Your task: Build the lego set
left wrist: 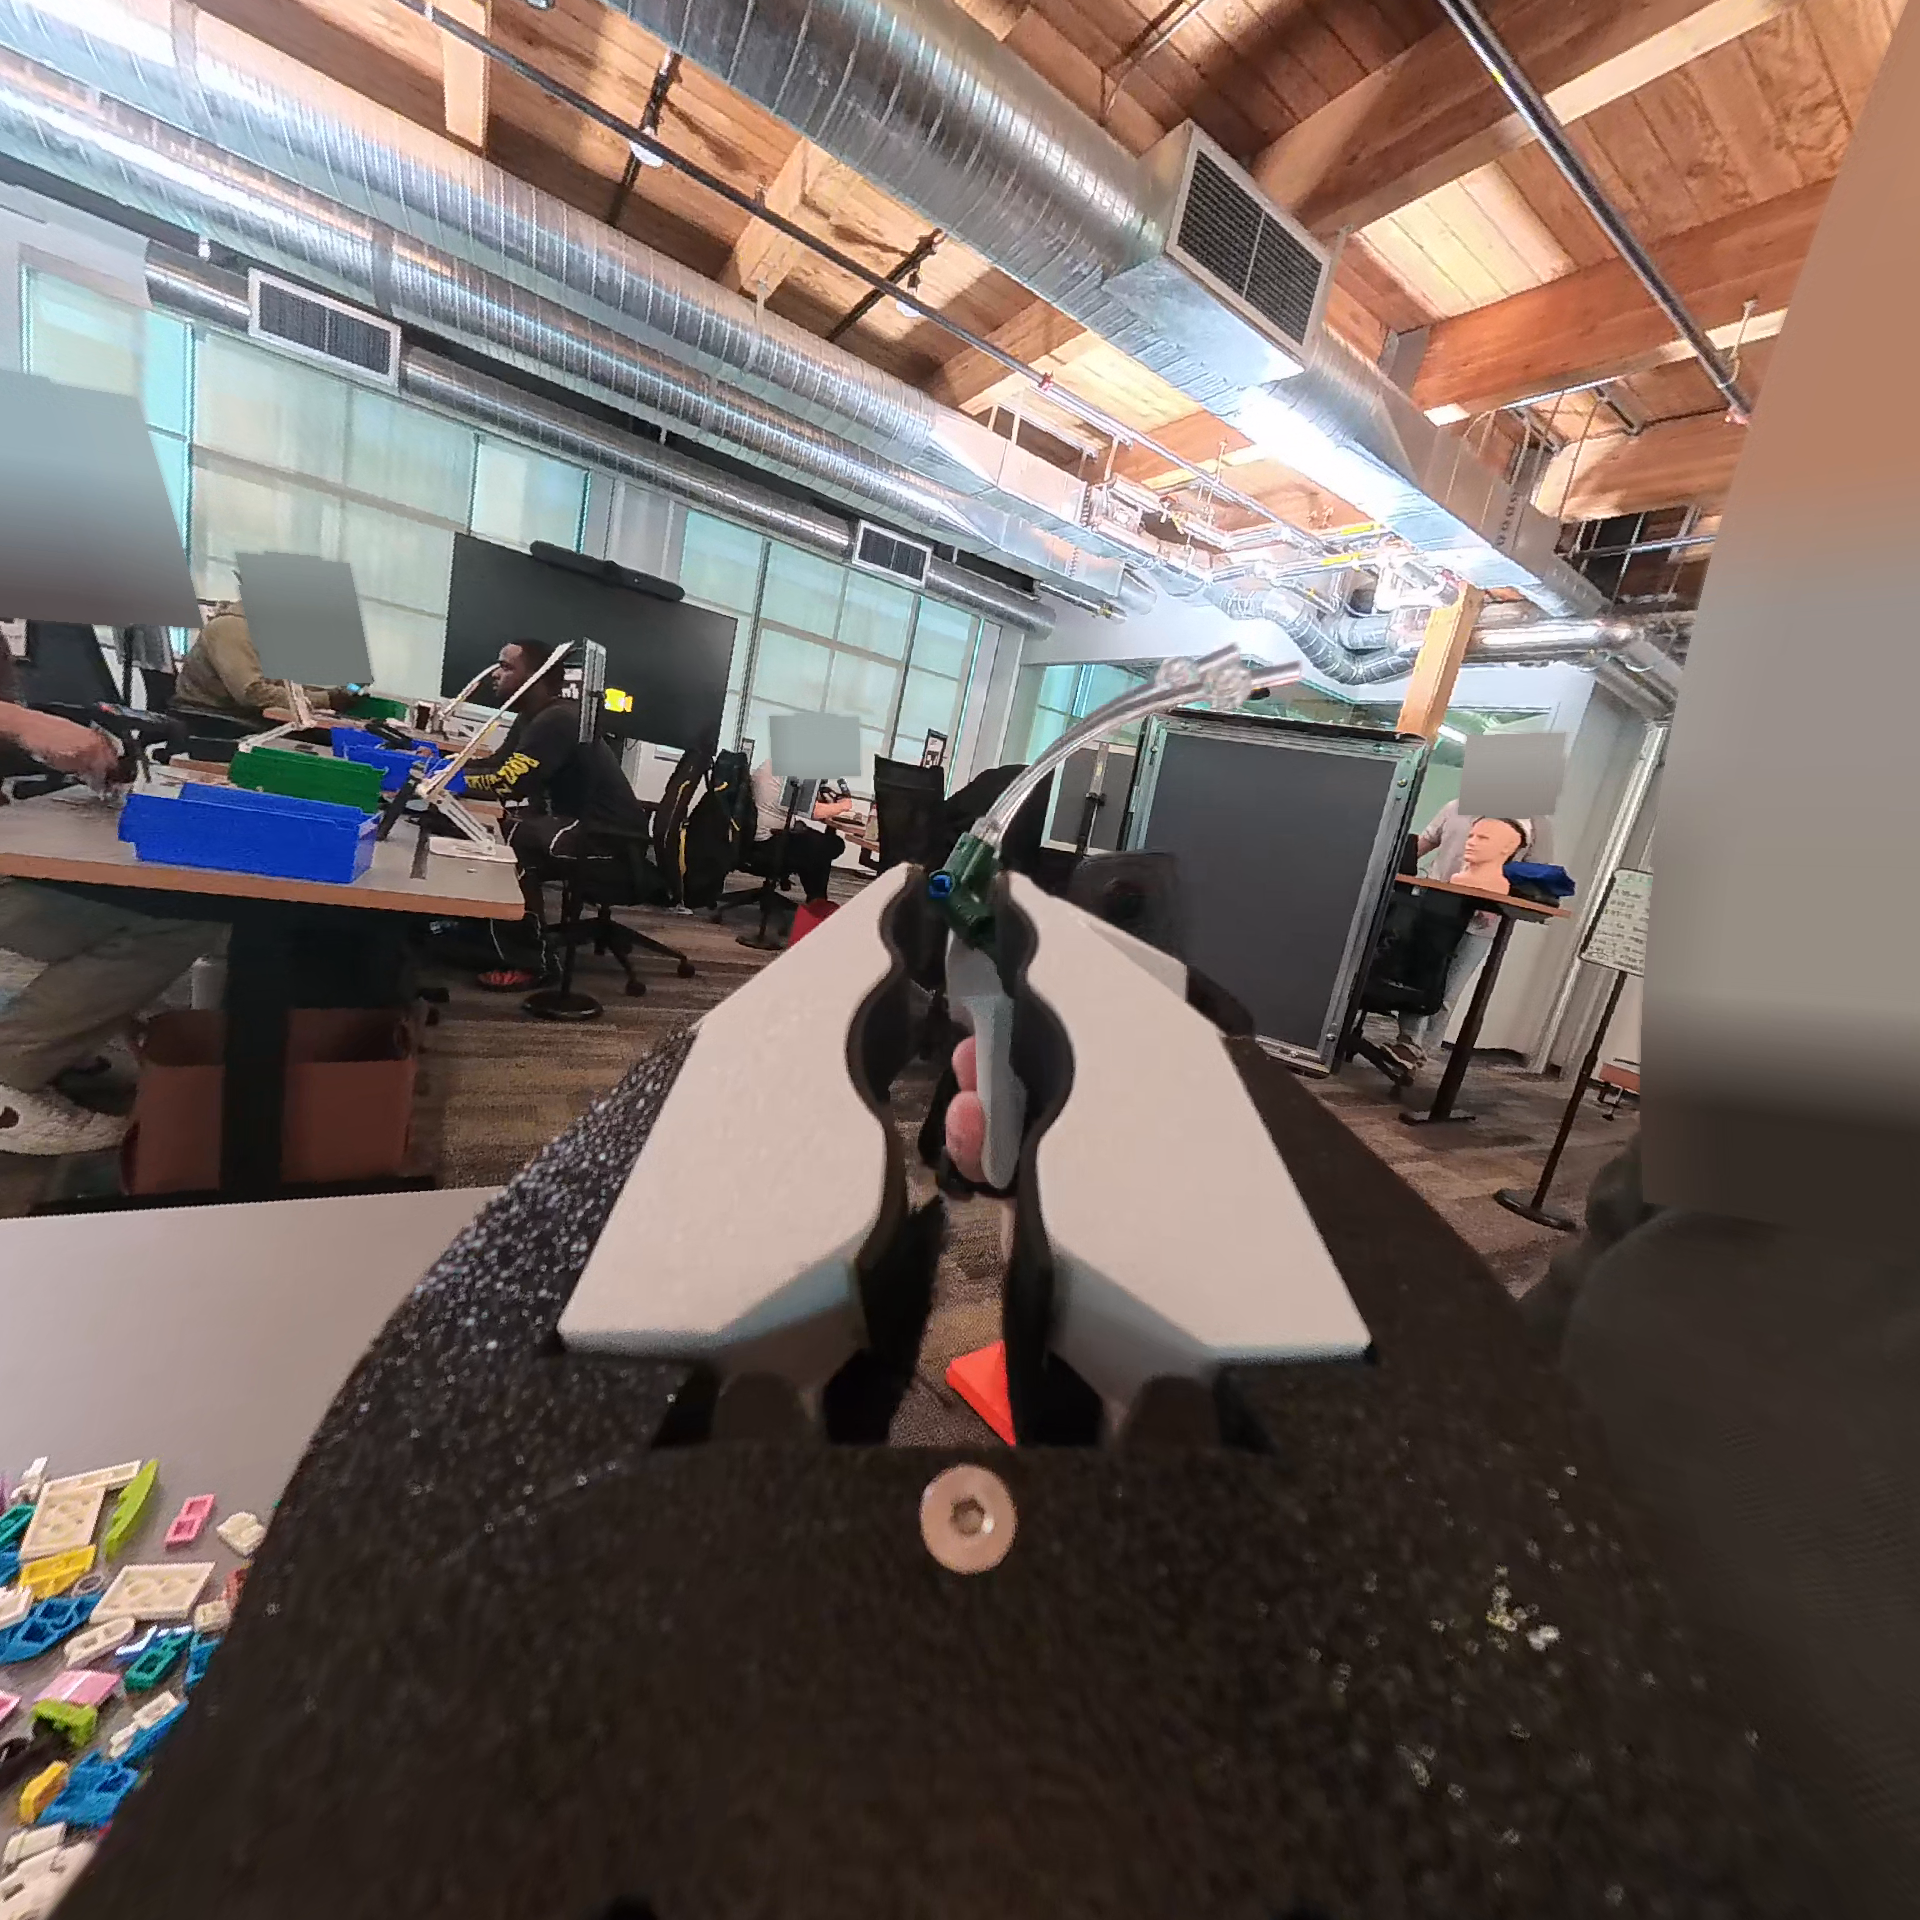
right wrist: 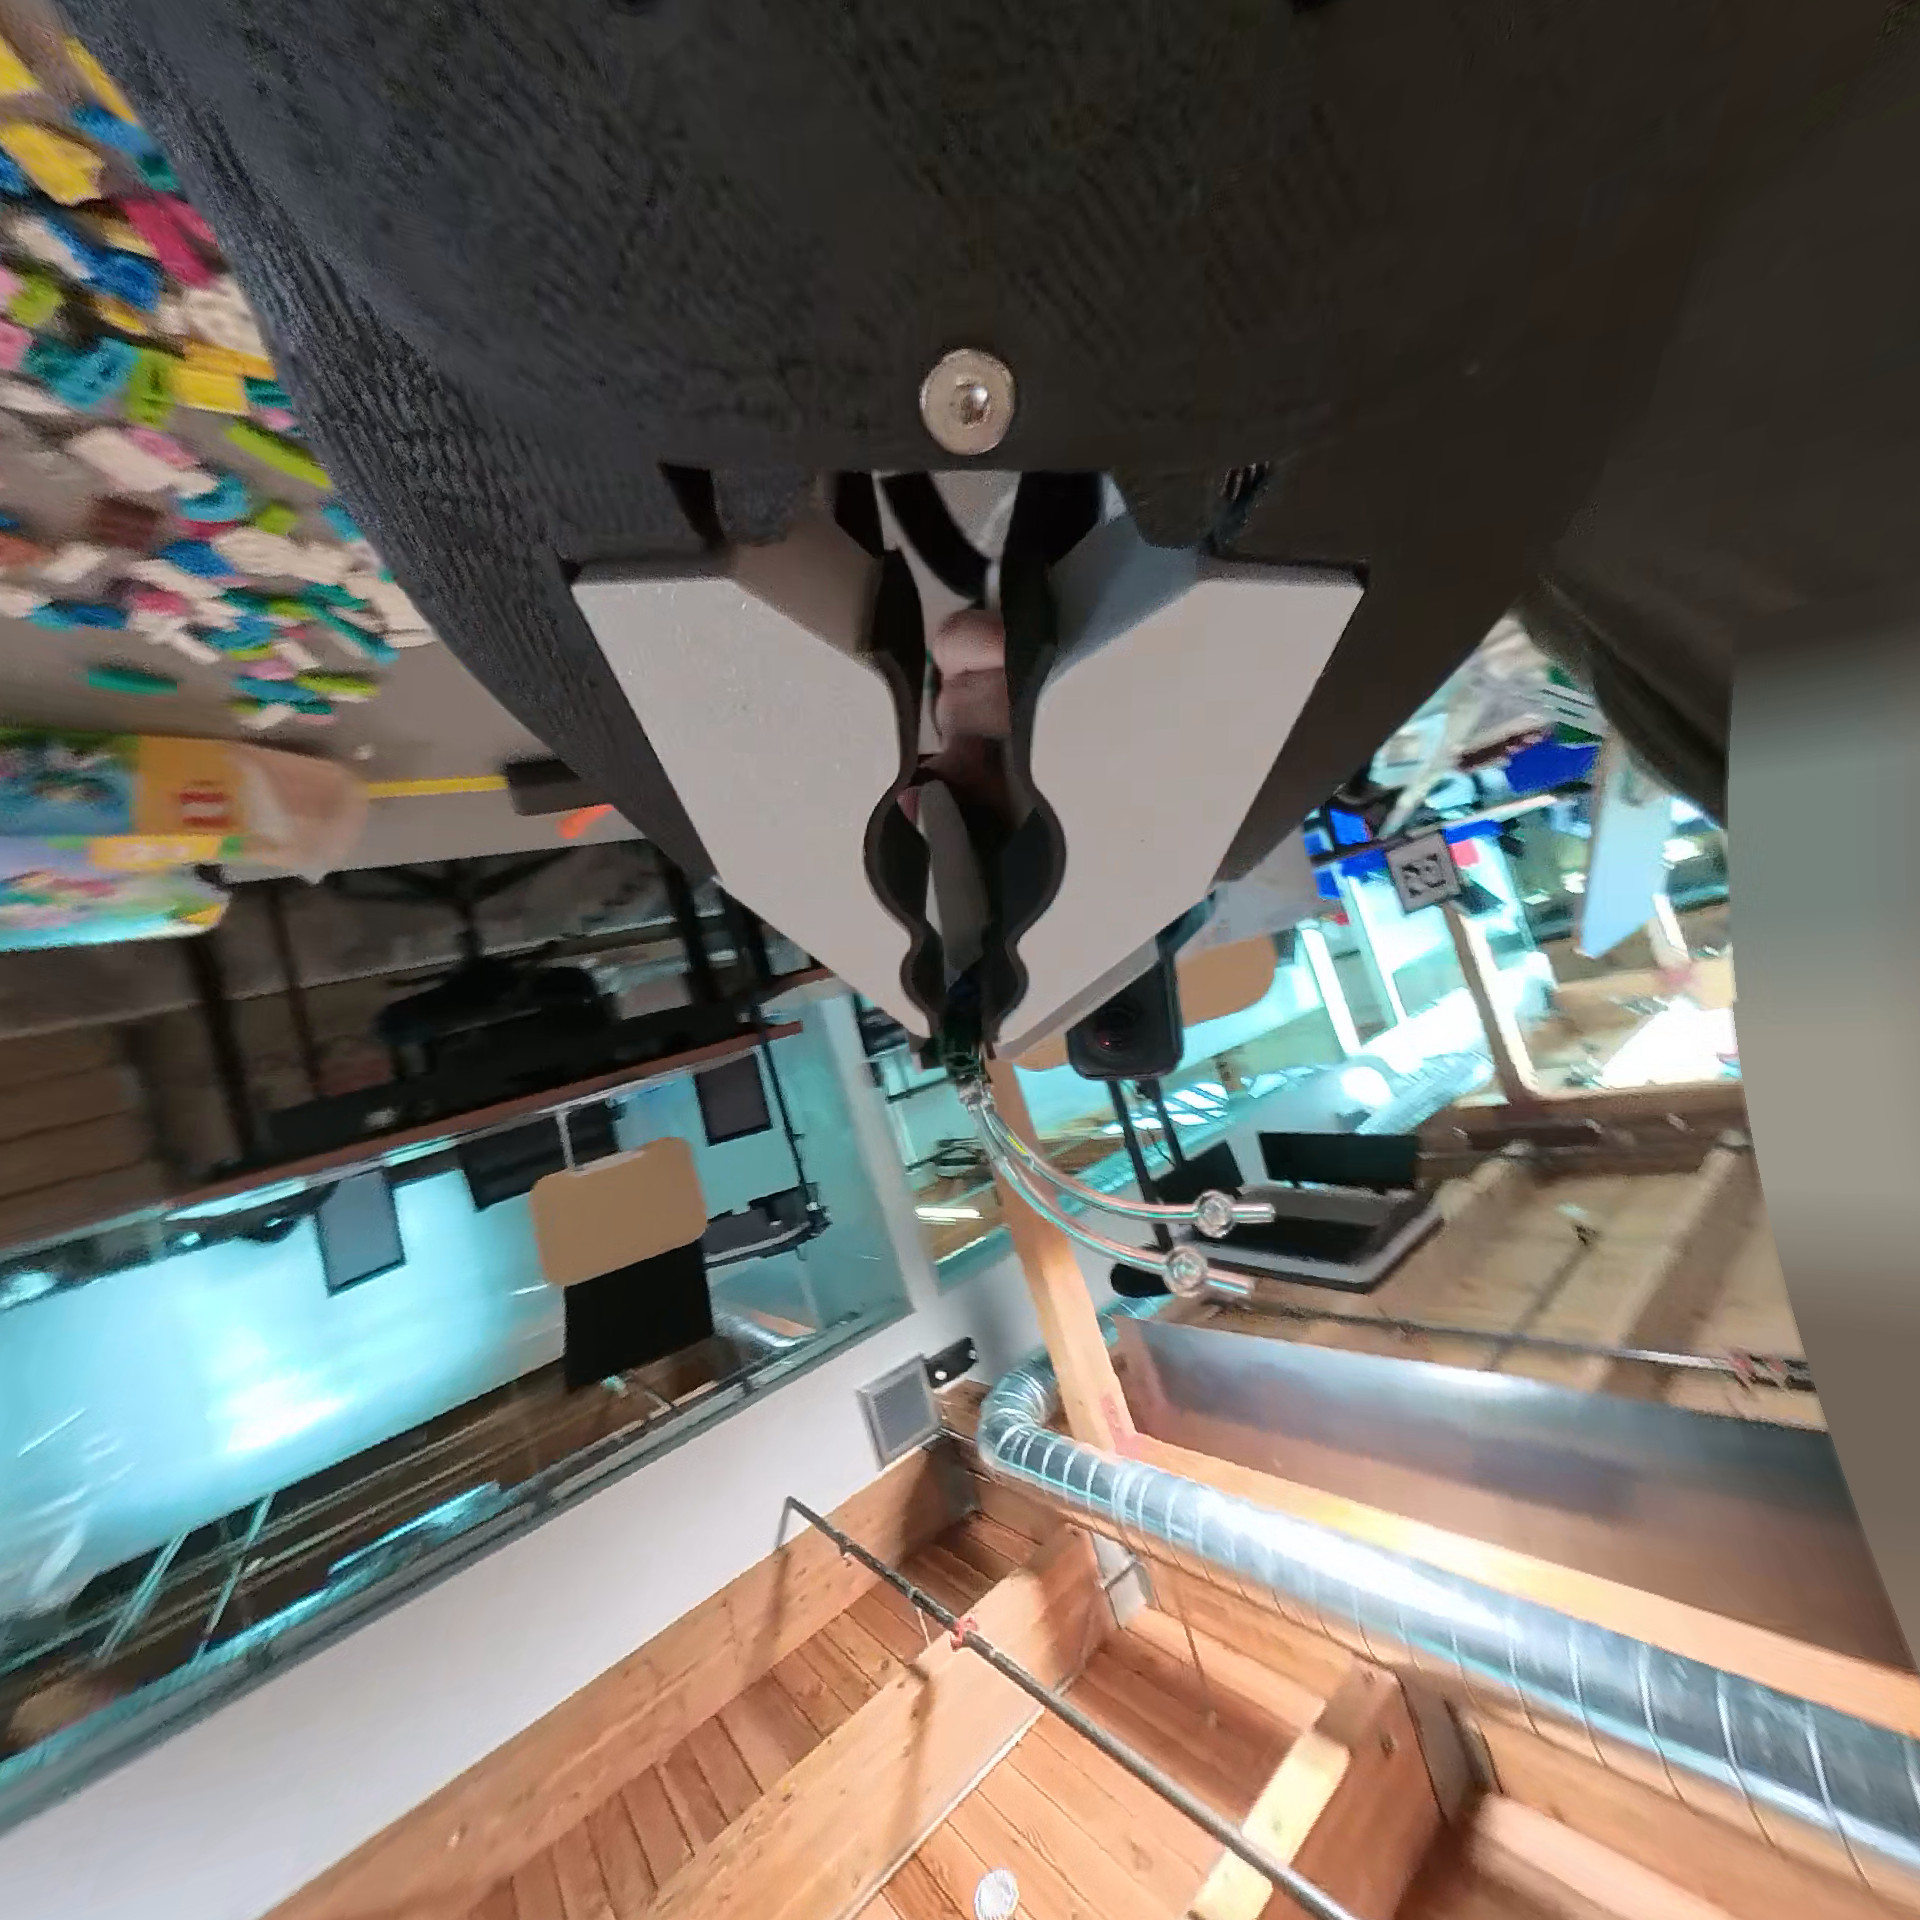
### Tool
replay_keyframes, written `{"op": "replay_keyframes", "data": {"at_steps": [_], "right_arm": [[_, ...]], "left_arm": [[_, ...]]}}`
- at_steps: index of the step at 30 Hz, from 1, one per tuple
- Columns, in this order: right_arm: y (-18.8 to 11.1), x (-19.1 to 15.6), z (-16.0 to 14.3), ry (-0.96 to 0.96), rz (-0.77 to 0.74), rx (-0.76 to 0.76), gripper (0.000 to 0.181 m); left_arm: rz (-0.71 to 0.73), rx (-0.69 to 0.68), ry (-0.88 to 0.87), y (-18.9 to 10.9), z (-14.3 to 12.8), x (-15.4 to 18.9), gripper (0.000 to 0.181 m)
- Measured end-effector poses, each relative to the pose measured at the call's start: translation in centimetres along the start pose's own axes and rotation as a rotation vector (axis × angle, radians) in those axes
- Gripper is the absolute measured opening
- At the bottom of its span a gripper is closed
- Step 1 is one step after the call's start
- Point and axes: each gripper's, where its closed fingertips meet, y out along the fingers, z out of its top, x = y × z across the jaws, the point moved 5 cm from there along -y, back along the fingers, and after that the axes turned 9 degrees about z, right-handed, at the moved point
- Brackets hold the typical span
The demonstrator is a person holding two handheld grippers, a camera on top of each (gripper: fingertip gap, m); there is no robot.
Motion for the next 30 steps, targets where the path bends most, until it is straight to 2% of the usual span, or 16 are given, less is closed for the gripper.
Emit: {"op": "replay_keyframes", "data": {"at_steps": [9, 16, 18, 19, 21, 23, 27, 30], "right_arm": [[-0.3, -0.3, 0.2, -0.276, -0.097, -0.078, 0.005], [-0.4, -0.3, 0.4, -0.344, -0.133, -0.09, 0.005], [-0.4, -0.2, 0.5, -0.302, -0.136, -0.055, 0.006], [-0.6, 0.0, 0.8, -0.265, -0.145, -0.02, 0.006], [-1.0, 0.7, 1.0, -0.205, -0.162, 0.015, 0.006], [-1.3, 1.0, 1.0, -0.161, -0.157, 0.023, 0.006], [-0.7, 0.8, 0.5, -0.048, -0.087, 0.032, 0.006], [-0.5, 0.8, 0.1, 0.03, -0.045, 0.042, 0.006]], "left_arm": [[0.024, -0.022, -0.073, 0.4, -0.4, -0.1, 0.008], [0.058, -0.021, -0.05, 0.6, -0.3, -0.1, 0.008], [0.086, -0.001, 0.022, 0.6, -0.3, 0.0, 0.008], [0.095, 0.016, 0.086, 0.5, -0.2, 0.2, 0.015], [0.146, 0.024, 0.263, 0.3, -0.2, 0.5, 0.05], [0.202, -0.016, 0.45, 0.4, -0.8, 0.5, 0.062], [0.277, -0.036, 0.683, 0.7, -1.3, 0.7, 0.056], [0.308, -0.038, 0.77, 0.9, -1.4, 0.7, 0.049]]}}
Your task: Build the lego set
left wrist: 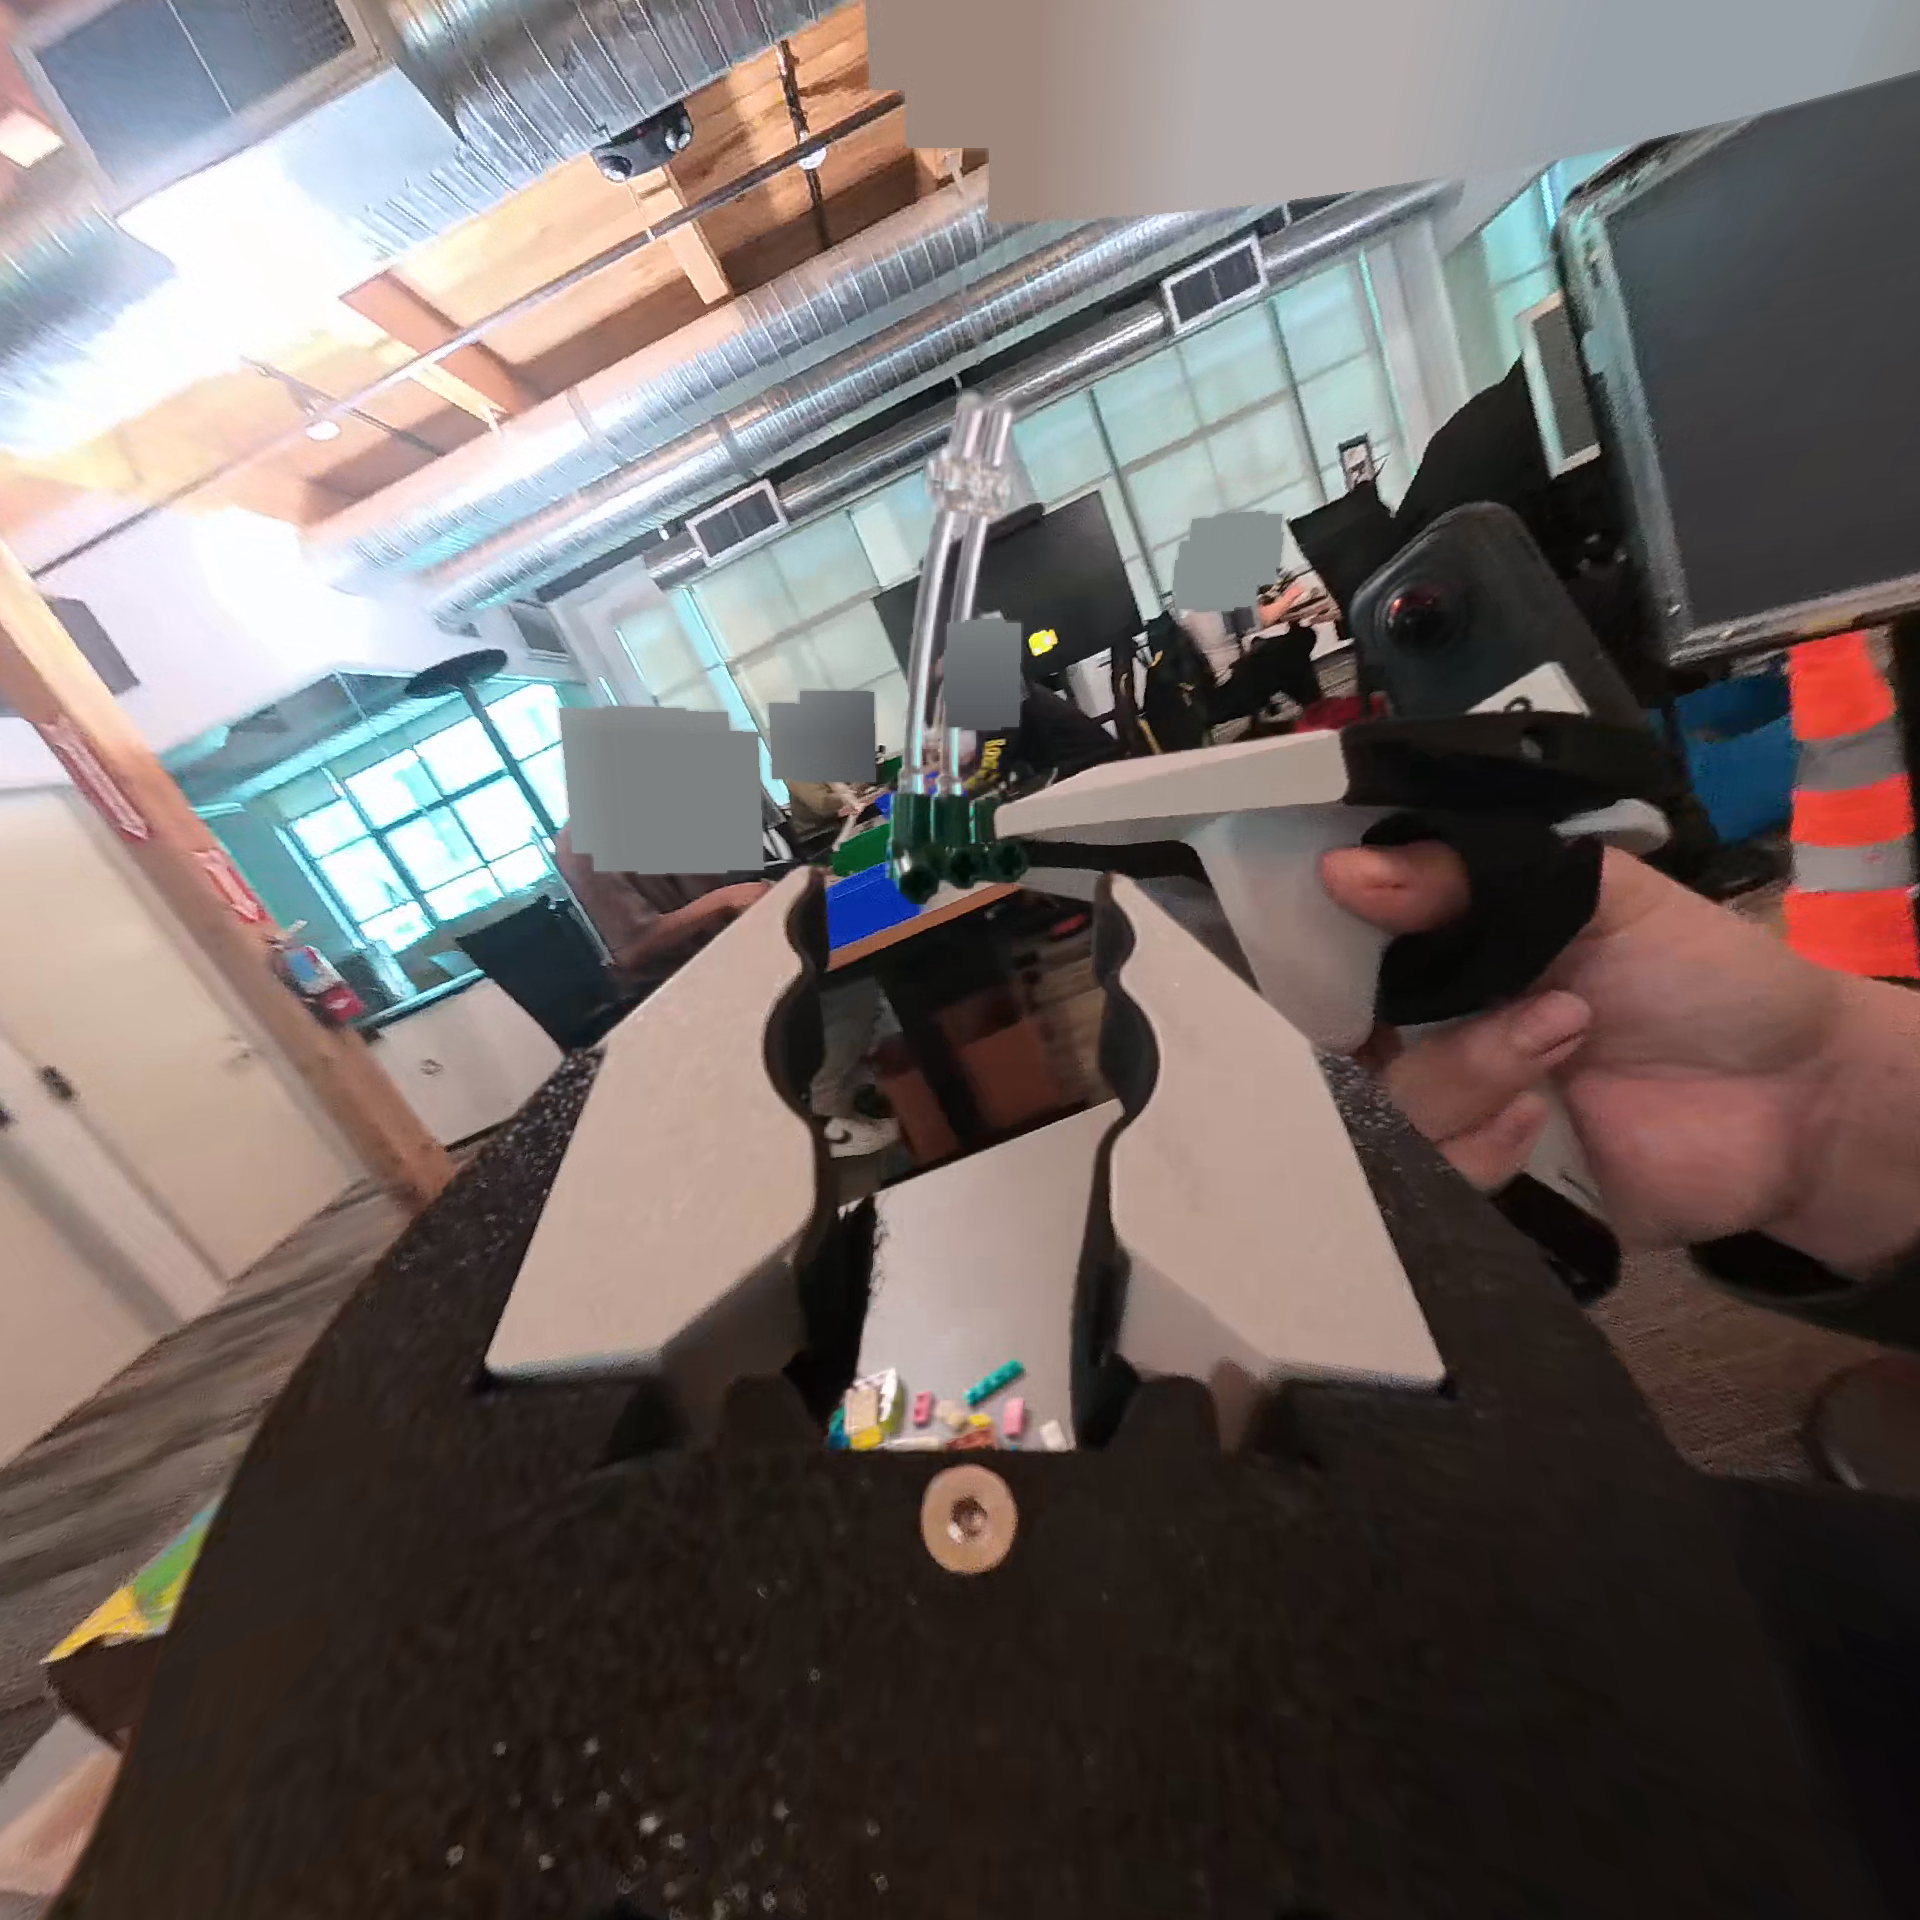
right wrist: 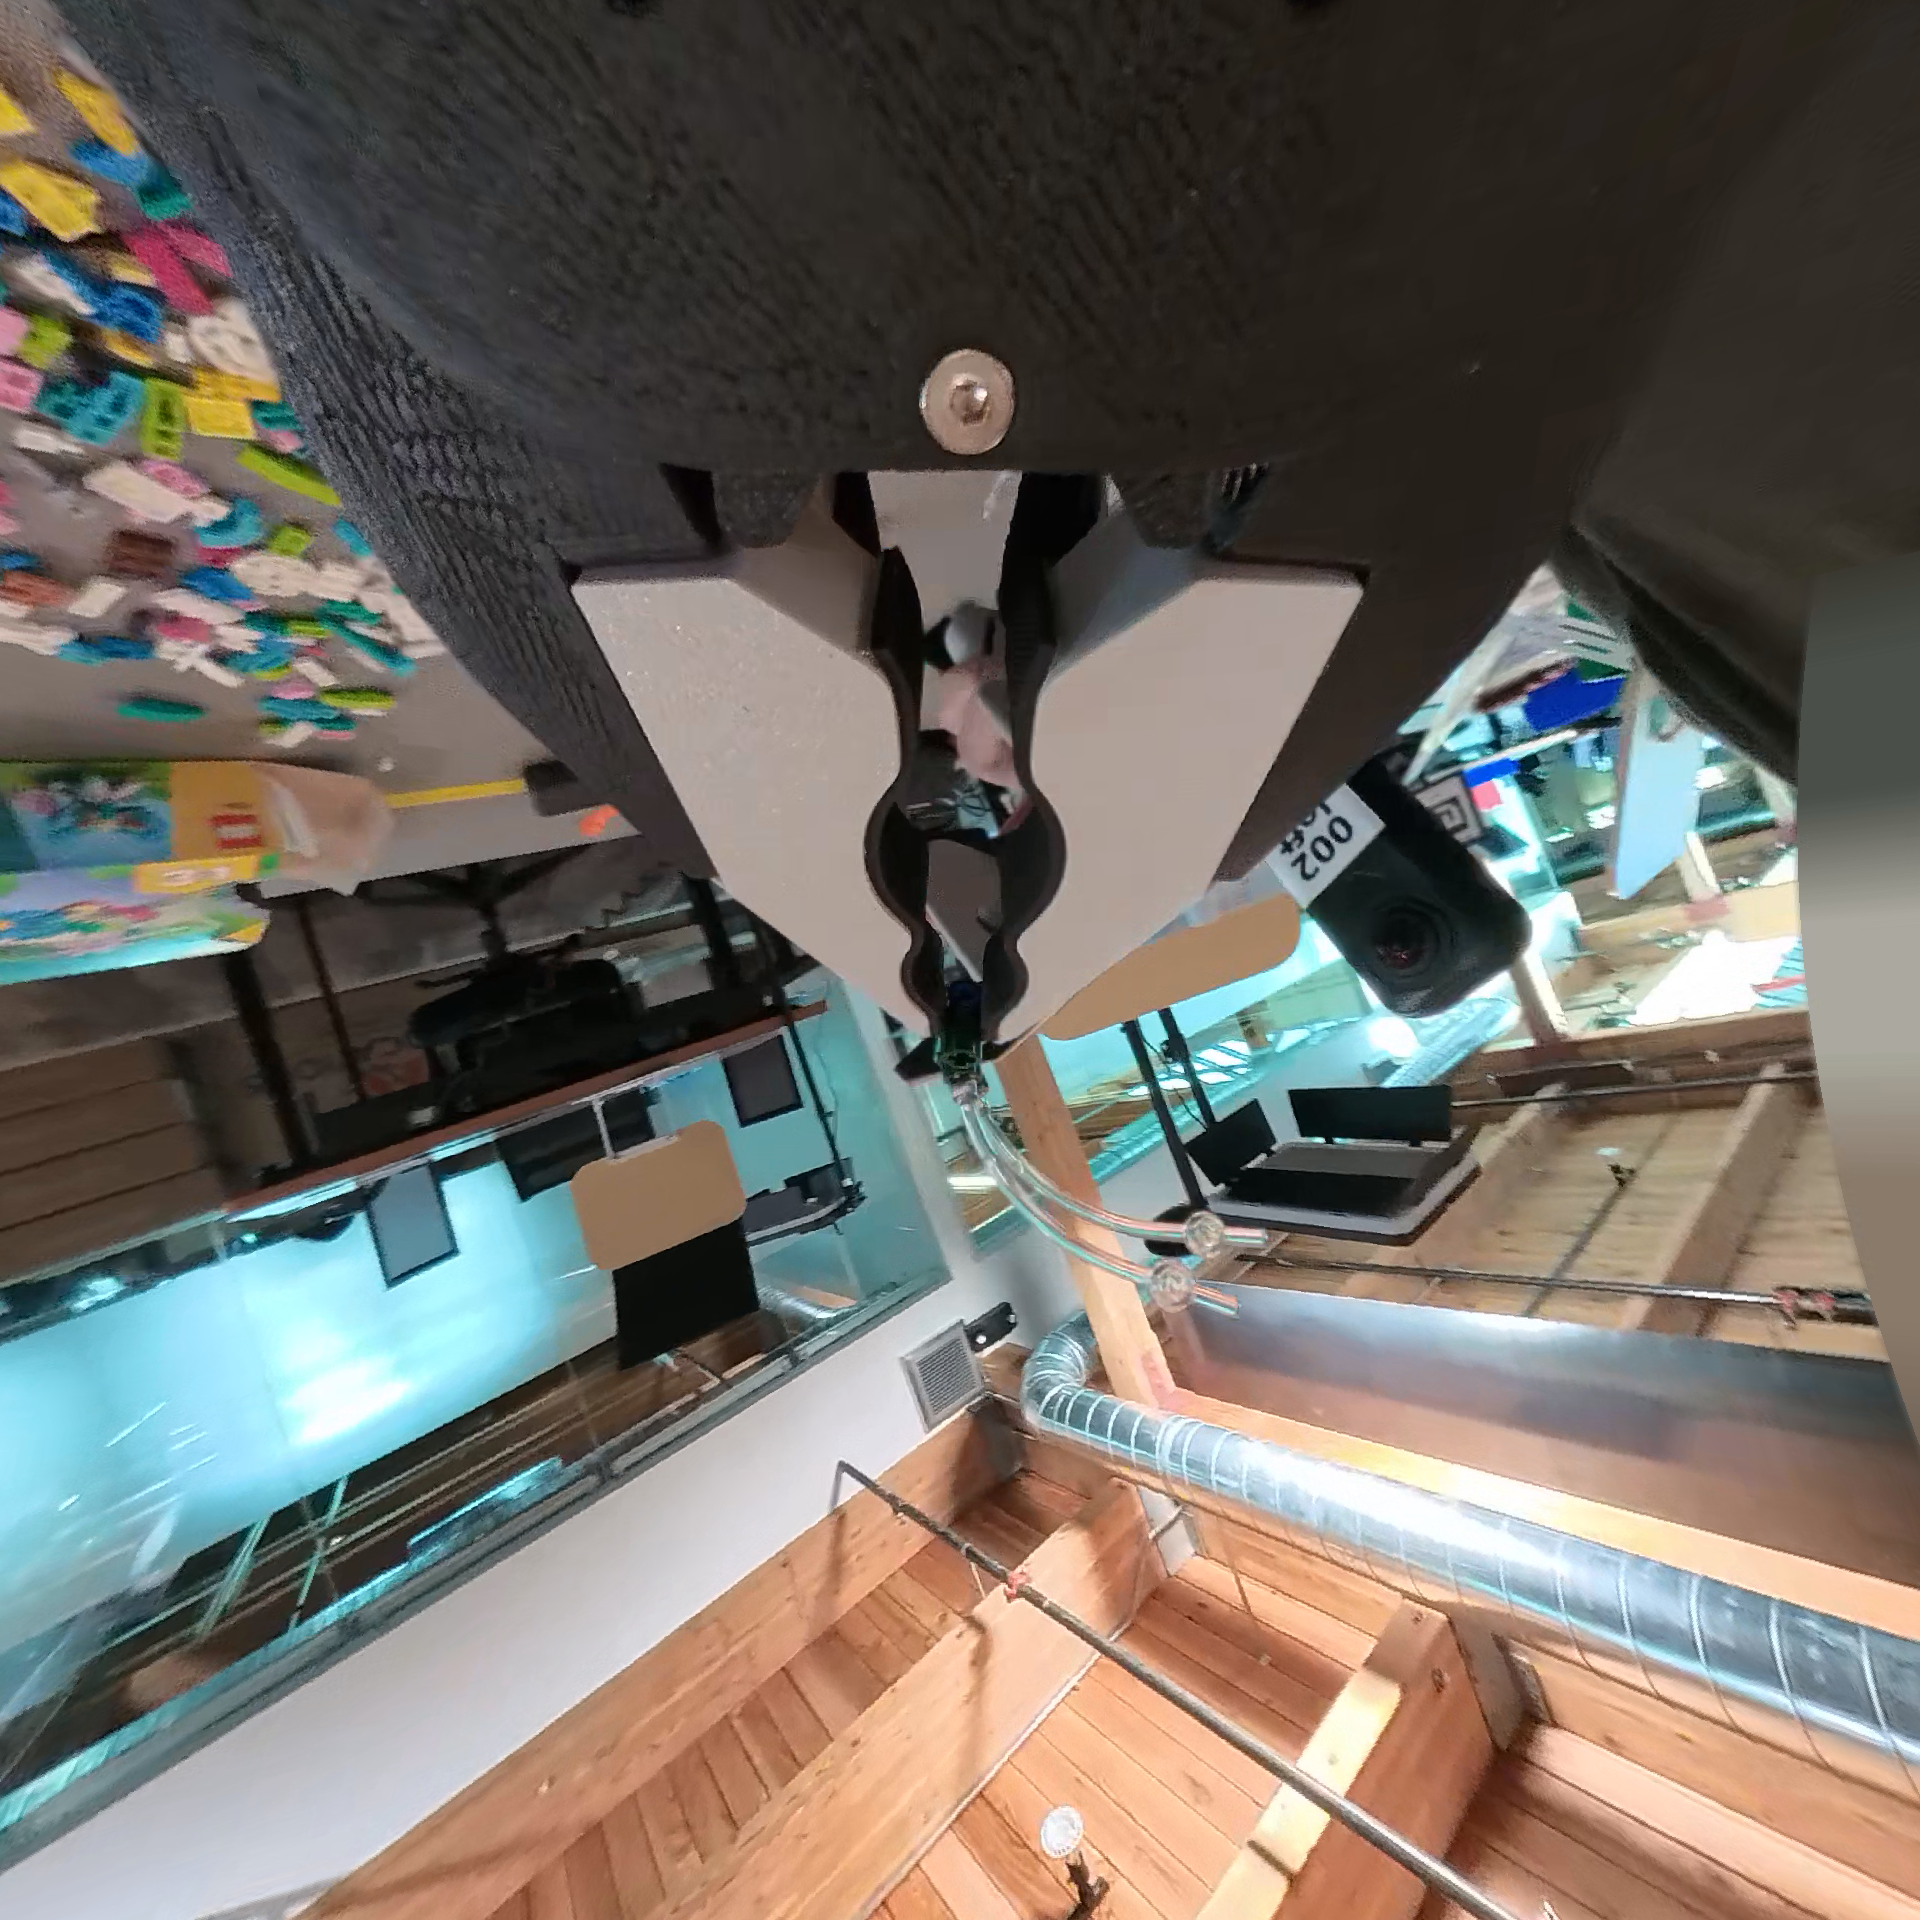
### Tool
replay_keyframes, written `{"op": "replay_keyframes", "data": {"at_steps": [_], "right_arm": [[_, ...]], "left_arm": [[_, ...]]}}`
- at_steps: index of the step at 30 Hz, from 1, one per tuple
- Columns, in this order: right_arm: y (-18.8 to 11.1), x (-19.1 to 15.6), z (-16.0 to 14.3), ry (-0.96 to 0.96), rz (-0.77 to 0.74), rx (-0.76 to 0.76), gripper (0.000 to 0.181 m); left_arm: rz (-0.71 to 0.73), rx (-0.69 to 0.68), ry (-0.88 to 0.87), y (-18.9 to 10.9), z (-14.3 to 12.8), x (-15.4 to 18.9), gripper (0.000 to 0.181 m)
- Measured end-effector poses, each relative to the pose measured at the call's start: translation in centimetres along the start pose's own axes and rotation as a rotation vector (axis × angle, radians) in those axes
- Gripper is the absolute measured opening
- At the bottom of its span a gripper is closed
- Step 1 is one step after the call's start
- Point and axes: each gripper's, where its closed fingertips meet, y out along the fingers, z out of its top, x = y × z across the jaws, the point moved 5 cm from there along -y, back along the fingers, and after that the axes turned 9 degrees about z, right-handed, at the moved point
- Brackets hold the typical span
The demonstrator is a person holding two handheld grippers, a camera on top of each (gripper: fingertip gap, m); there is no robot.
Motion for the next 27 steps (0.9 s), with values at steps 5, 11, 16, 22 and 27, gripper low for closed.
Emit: {"op": "replay_keyframes", "data": {"at_steps": [5, 11, 16, 22, 27], "right_arm": [[0.2, -0.1, -0.4, 0.033, 0.025, -0.011, 0.006], [0.3, -0.1, -0.7, 0.064, 0.039, -0.027, 0.006], [0.0, 0.3, -0.6, 0.031, -0.016, -0.016, 0.006], [-3.5, 1.9, 1.8, -0.101, -0.179, -0.005, 0.009], [-5.3, 3.8, 0.8, -0.164, -0.298, -0.128, 0.011]], "left_arm": [[0.039, 0.024, 0.041, -0.2, 0.2, -0.2, 0.034], [0.05, 0.023, 0.074, -0.3, -0.1, -0.2, 0.024], [0.064, -0.002, 0.024, -0.4, -0.8, -0.8, 0.023], [0.244, 0.001, -0.208, -3.4, -3.8, -5.2, 0.023], [0.517, -0.053, -0.232, -10.6, -8.3, -10.1, 0.023]]}}
